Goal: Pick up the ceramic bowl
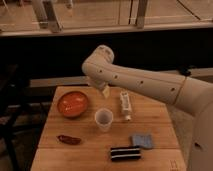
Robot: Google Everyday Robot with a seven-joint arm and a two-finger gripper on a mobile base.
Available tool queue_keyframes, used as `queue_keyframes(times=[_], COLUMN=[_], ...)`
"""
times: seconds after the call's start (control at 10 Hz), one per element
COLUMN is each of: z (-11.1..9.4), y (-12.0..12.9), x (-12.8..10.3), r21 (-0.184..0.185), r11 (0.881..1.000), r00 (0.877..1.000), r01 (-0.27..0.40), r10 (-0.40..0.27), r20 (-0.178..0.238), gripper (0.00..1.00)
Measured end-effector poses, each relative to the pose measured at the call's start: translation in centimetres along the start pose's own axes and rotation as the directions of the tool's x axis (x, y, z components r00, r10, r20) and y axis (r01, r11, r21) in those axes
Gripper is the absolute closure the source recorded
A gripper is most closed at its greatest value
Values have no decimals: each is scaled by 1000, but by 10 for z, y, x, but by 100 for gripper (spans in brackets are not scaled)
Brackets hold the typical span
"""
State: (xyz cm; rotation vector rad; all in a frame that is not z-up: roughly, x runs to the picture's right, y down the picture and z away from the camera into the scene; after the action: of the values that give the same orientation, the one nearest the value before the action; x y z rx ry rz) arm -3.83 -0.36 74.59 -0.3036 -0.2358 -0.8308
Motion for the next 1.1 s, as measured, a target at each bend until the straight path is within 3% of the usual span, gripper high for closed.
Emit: queue_keyframes(times=[0.6,1.1], z=[19,40], y=[-17,-29], x=[-14,-27], r21=[13,17], r11=[996,986], r00=[995,985], r01=[94,165], r10=[-94,-166], r20=[23,57], gripper=[20,20])
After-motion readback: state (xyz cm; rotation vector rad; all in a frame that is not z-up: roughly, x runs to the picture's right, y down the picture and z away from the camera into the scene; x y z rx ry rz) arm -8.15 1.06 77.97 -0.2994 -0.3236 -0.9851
